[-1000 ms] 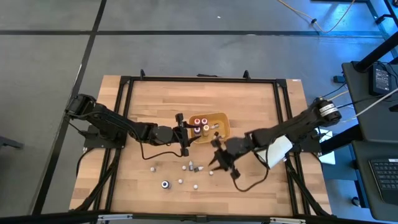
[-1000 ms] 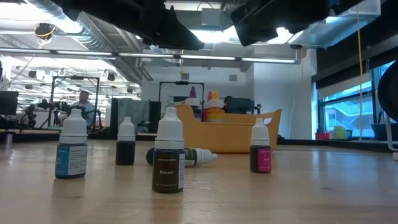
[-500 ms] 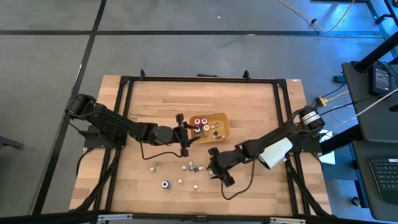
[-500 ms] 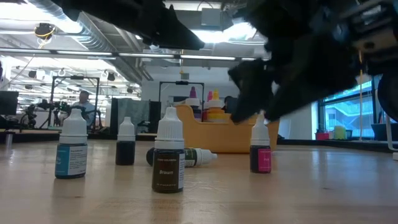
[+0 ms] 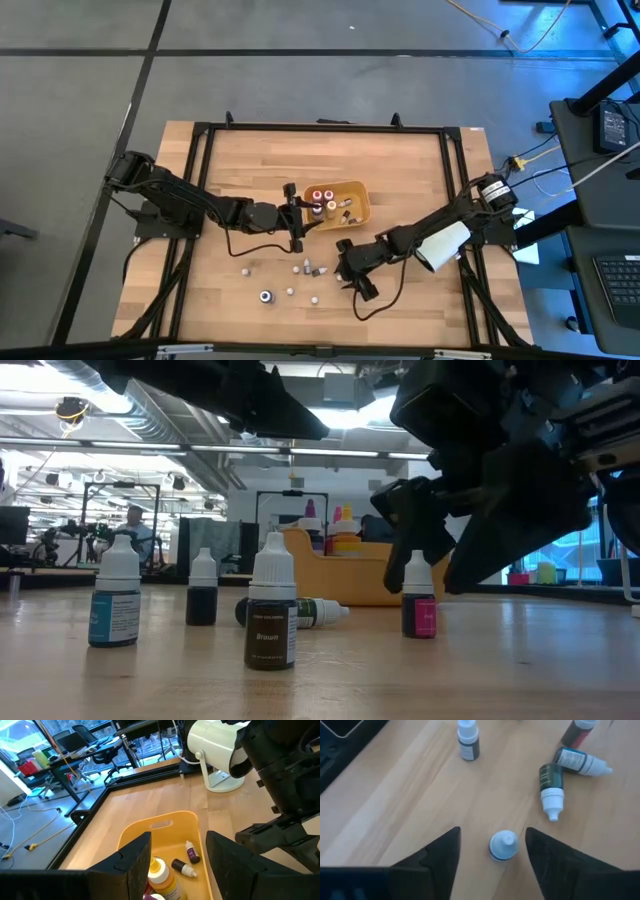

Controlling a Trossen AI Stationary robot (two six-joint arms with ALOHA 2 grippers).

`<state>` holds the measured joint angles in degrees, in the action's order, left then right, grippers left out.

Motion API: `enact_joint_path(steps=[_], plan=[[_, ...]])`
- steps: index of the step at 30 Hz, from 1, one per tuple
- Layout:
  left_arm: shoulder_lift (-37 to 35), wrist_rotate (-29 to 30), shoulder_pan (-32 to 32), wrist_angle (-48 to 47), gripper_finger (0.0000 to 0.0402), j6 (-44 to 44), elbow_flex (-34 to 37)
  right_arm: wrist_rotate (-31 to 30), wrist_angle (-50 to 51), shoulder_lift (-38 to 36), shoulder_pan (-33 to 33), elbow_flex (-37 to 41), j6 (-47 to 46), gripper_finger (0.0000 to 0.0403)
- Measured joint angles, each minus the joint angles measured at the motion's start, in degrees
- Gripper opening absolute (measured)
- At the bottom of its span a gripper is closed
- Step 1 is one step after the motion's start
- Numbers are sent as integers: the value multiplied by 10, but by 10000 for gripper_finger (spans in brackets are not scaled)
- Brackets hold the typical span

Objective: Pick & Place food coloring
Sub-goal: Put the small pink food coloring bottle into the yellow bin

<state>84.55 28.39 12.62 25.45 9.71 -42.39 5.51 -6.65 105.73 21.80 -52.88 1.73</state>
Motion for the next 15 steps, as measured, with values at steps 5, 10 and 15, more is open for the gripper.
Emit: enact_joint_path(steps=[5,10,15], plan=[[0,0,0,0,187,0,0,-9,0,0,-1,0,4,161],[0,0,0,0,185,0,0,-9,0,0,-4,0,4,93],[0,0,0,0,187,0,0,-10,50,-41,-6,0,21,59]])
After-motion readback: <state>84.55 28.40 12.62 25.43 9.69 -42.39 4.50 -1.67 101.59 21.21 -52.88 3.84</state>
